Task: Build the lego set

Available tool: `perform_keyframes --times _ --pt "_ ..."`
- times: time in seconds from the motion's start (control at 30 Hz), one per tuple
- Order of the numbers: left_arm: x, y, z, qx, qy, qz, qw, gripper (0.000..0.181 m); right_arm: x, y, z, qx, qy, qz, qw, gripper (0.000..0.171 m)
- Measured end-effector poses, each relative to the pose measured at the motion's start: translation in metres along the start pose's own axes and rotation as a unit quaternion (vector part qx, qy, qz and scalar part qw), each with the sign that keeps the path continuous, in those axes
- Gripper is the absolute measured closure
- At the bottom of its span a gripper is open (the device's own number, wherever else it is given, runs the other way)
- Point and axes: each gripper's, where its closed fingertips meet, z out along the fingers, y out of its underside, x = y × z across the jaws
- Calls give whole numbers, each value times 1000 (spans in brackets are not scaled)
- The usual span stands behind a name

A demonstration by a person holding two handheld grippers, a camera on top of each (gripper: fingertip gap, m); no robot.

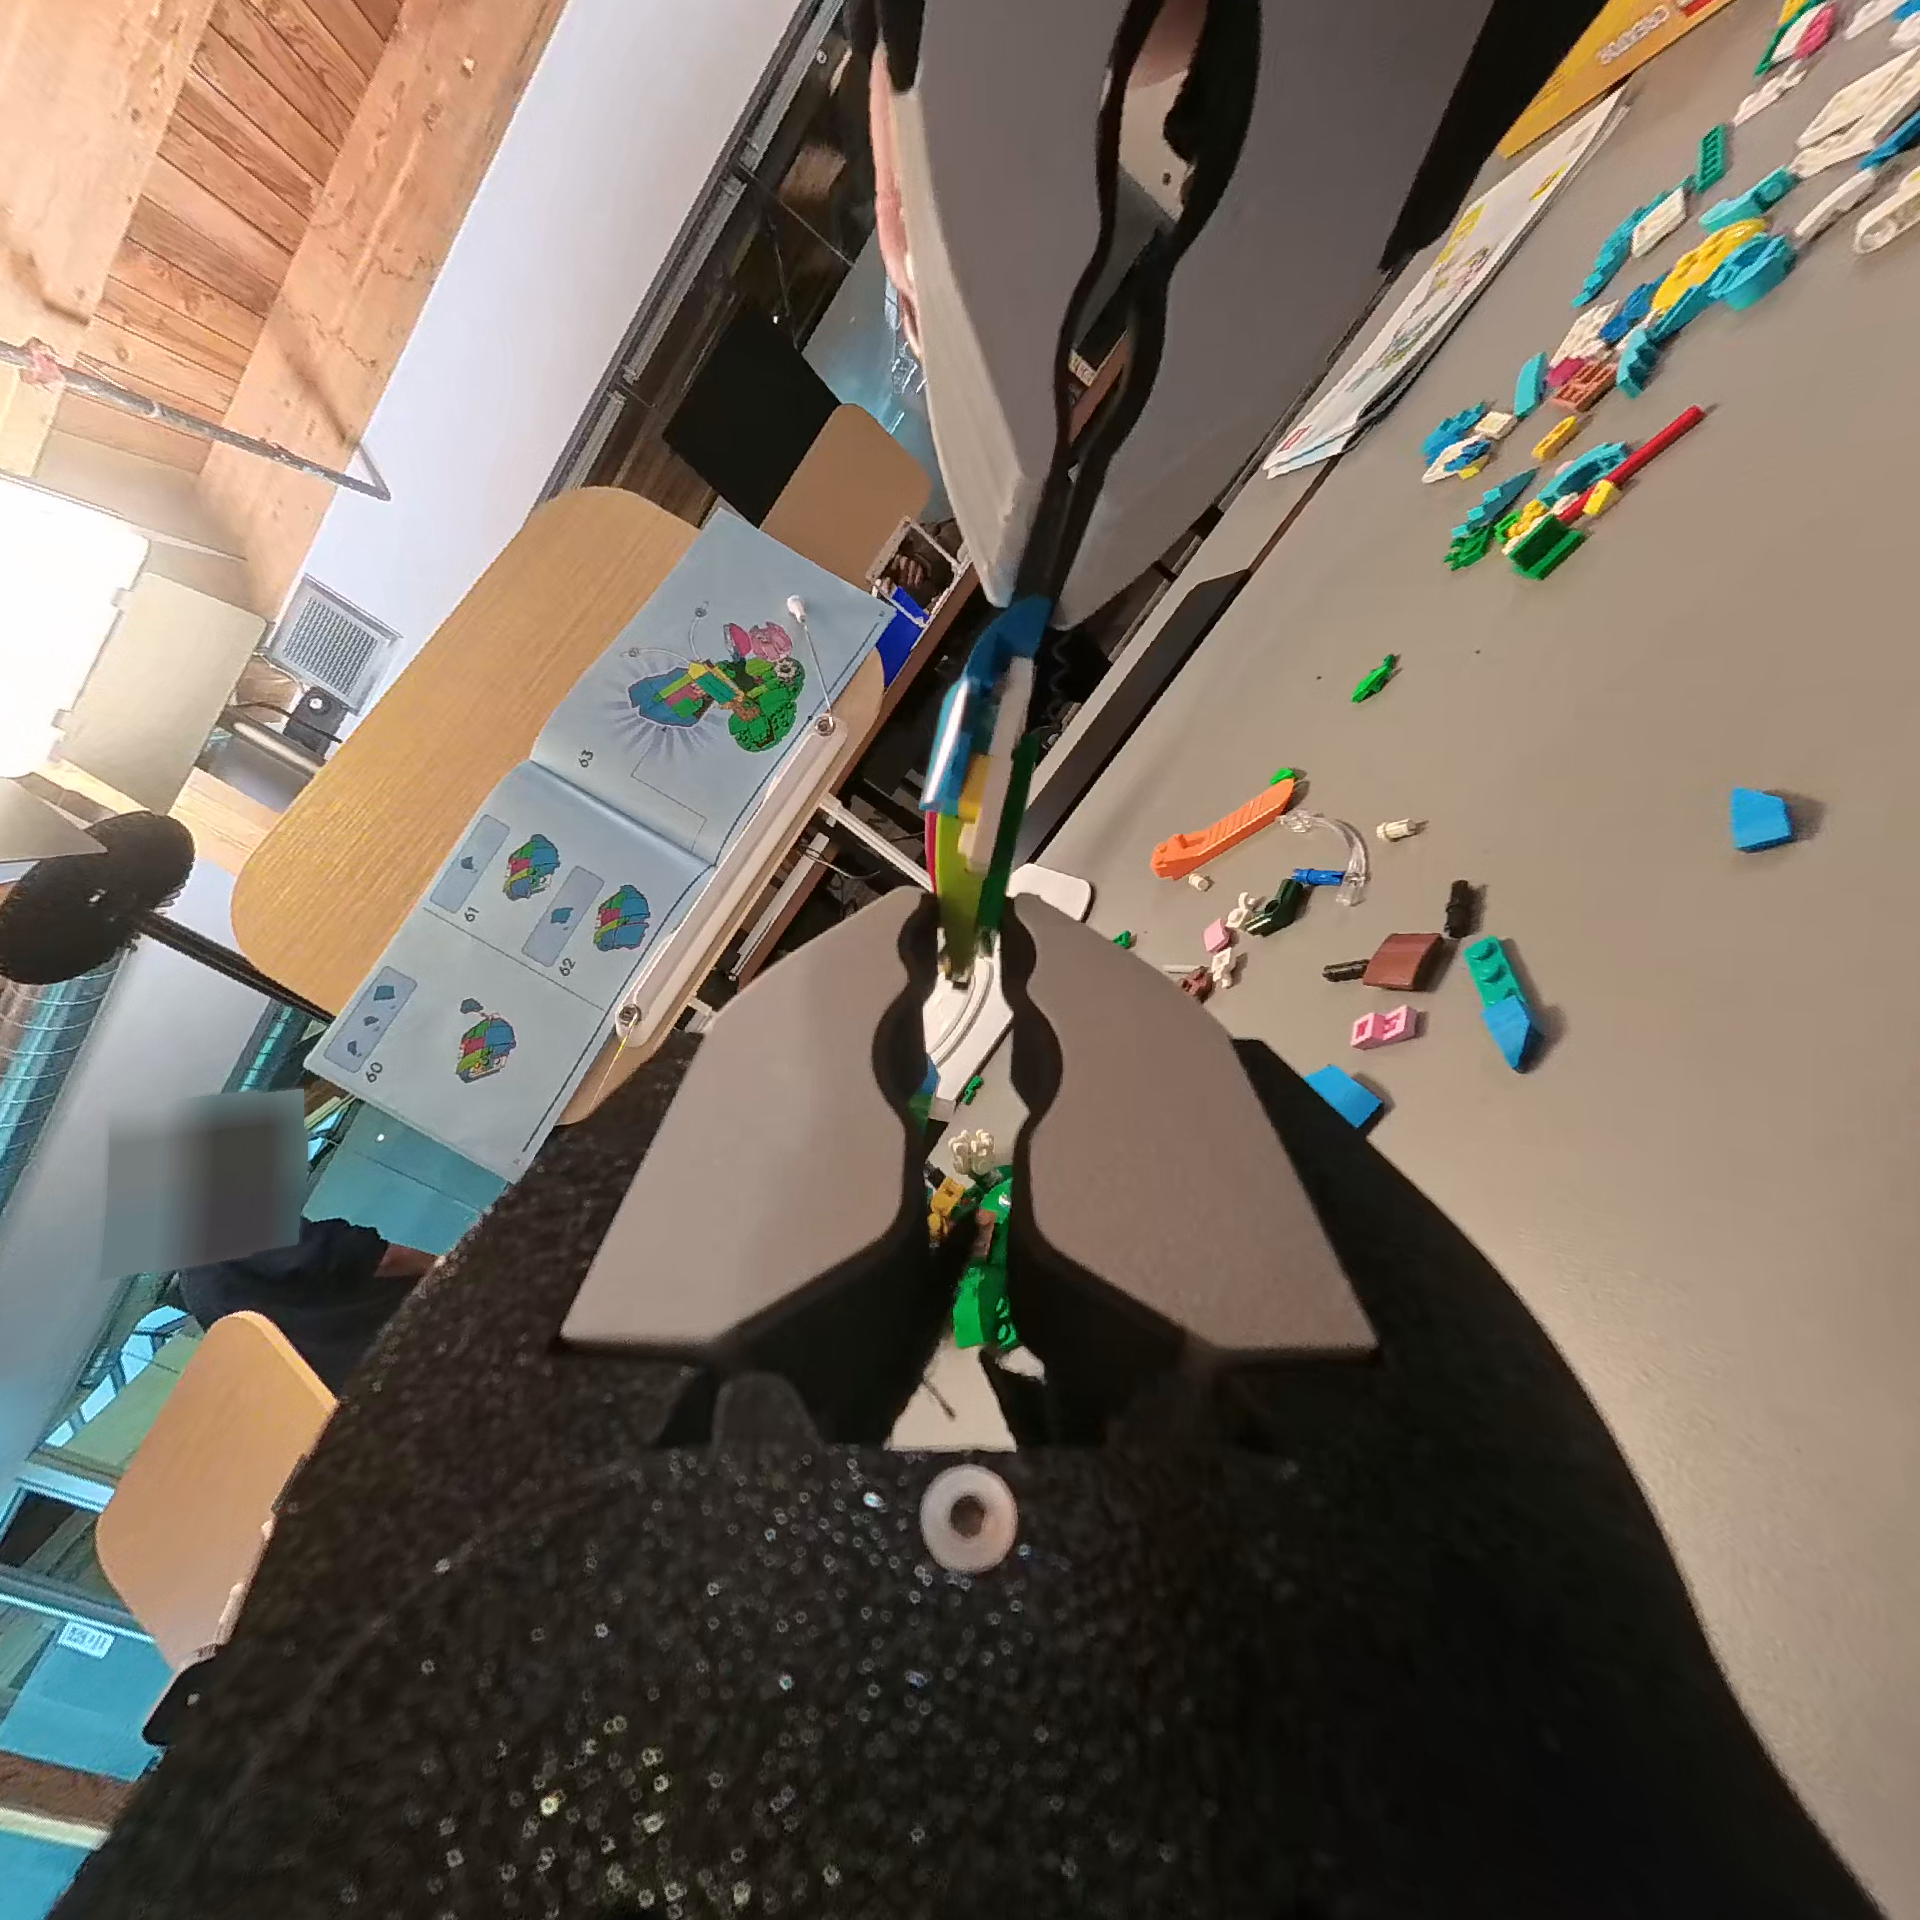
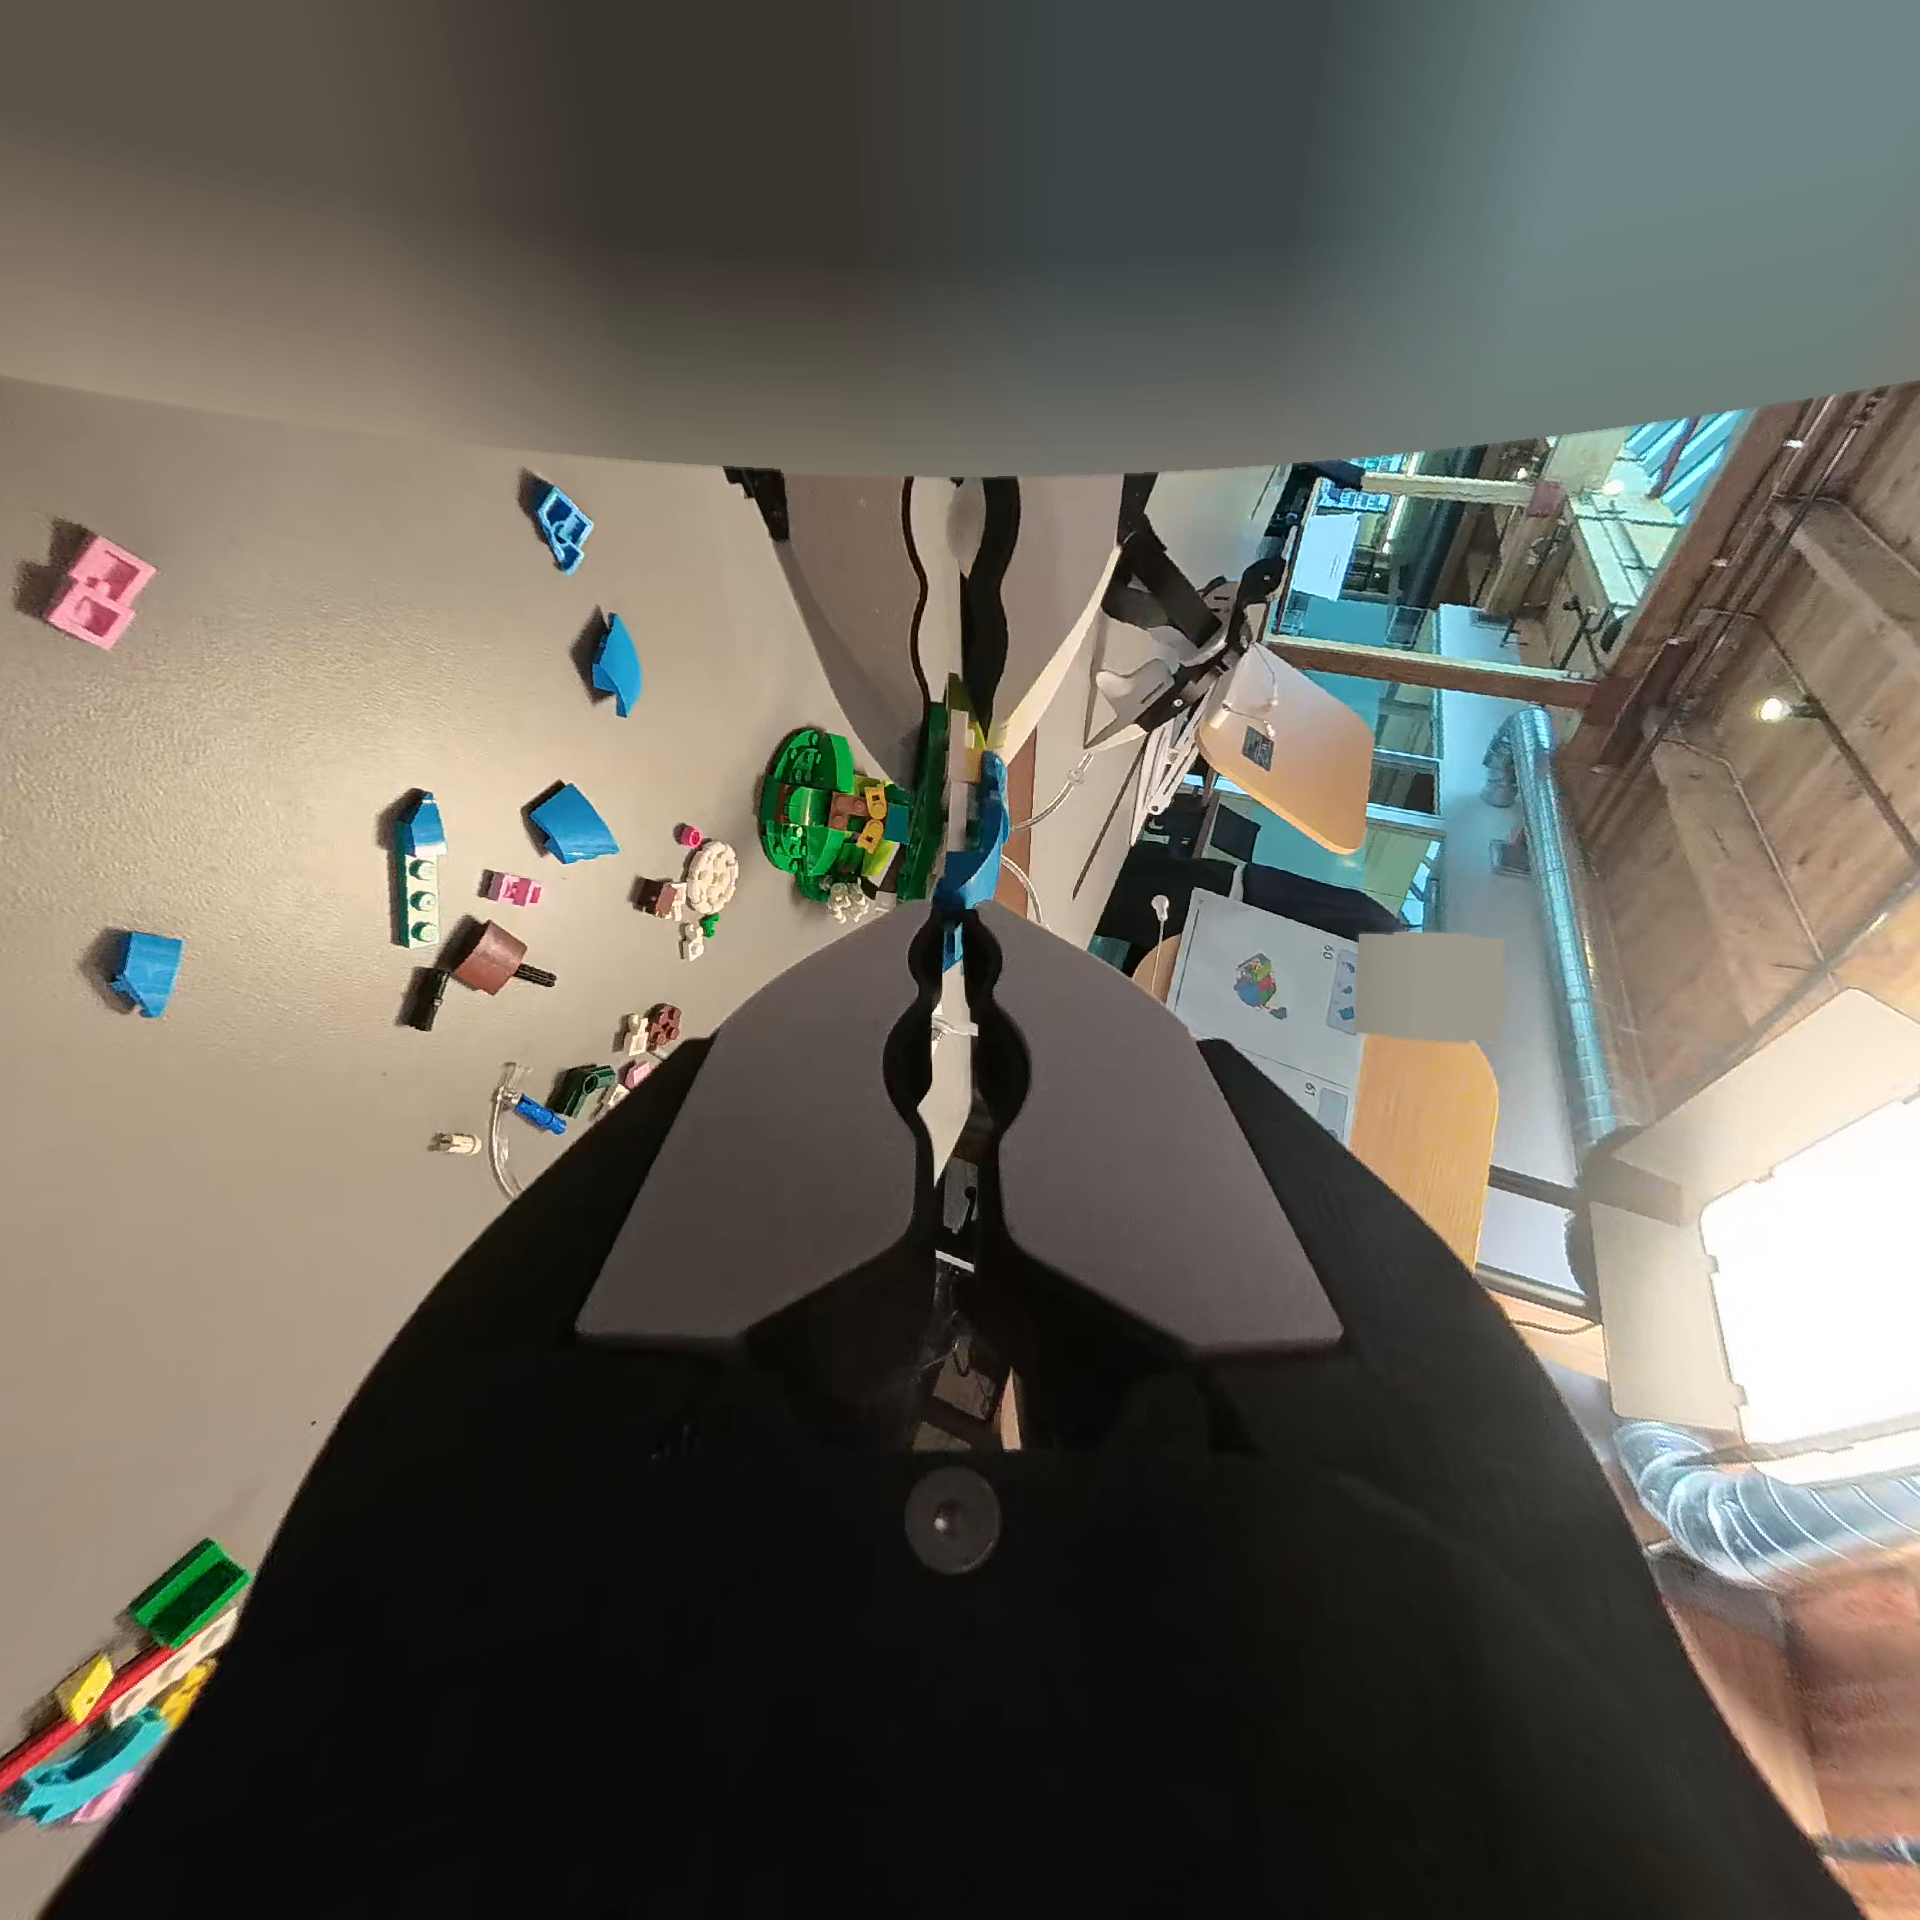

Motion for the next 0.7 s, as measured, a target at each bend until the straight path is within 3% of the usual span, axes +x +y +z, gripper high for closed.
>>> perform_keyframes --times 0.43,0.7 --pt "2 1 2 -11 8 -8 1000 171 -3 -1 4 0 -33 38 999 160" --pt "7 -4 3 -6 50 -67 996 170 -1 -3 7 6 -45 106 993 157"
